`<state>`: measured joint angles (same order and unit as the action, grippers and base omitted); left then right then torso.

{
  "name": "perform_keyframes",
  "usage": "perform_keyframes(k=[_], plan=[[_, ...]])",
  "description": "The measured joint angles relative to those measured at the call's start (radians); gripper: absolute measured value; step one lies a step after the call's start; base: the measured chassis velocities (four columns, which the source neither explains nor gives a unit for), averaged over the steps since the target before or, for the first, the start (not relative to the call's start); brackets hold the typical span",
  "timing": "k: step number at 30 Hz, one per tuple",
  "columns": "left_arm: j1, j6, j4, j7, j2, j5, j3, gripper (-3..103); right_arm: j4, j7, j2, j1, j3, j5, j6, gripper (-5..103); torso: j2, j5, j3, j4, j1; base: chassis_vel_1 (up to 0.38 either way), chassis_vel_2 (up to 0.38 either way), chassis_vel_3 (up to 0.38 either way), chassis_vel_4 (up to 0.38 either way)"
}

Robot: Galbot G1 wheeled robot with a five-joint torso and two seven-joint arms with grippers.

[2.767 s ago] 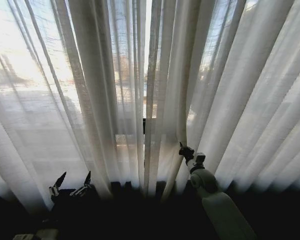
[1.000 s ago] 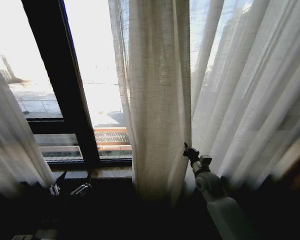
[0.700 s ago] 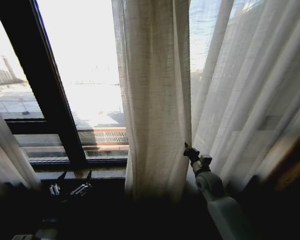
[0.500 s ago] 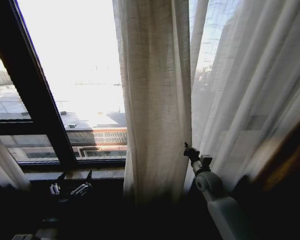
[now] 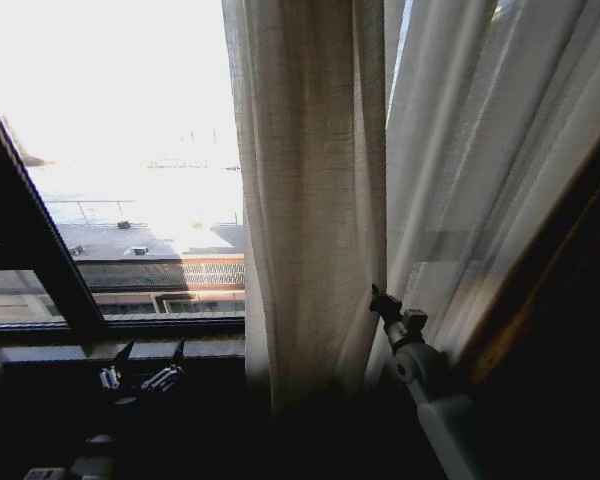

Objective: Open the curtains by pulling them apart, changing their state from closed to fully open.

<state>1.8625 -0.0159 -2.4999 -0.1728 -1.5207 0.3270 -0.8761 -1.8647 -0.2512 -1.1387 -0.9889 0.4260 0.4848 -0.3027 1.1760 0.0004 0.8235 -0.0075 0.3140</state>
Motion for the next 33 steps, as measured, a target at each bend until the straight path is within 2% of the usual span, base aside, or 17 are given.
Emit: perform_keyframes(k=[17, 22, 27, 33], plan=[[-0.004, -0.001, 0.0, 0.0, 0.0, 0.0, 0.0, 100, 0.005, 0.001, -0.003, -0.002, 0.005, -0.001, 0.002, 0, 0.0, 0.0, 0.0, -0.0003, 0.0, -0.349, -0.346, 0.351, 0.358], [-0.004, -0.001, 0.0, 0.0, 0.001, 0.0, -0.001, 100, 0.015, 0.006, -0.005, -0.003, -0.001, -0.011, 0.026, 0, 0.0, -0.0004, 0.0, -0.0002, 0.0, -0.369, -0.365, 0.349, 0.35], [-0.004, -0.002, 0.0, 0.0, 0.002, 0.0, 0.0, 100, 0.018, 0.007, -0.008, -0.006, 0.0, -0.015, 0.03, 0, 0.0, 0.0003, 0.0, -0.0004, 0.0, -0.191, -0.228, 0.217, 0.248], [-0.004, -0.003, 0.0, -0.001, 0.005, -0.001, 0.001, 100, 0.03, -0.004, -0.011, -0.009, 0.007, -0.024, 0.031, 0, 0.0, 0.0, 0.0, -0.0003, 0.0, -0.031, -0.033, 0.034, 0.028]])
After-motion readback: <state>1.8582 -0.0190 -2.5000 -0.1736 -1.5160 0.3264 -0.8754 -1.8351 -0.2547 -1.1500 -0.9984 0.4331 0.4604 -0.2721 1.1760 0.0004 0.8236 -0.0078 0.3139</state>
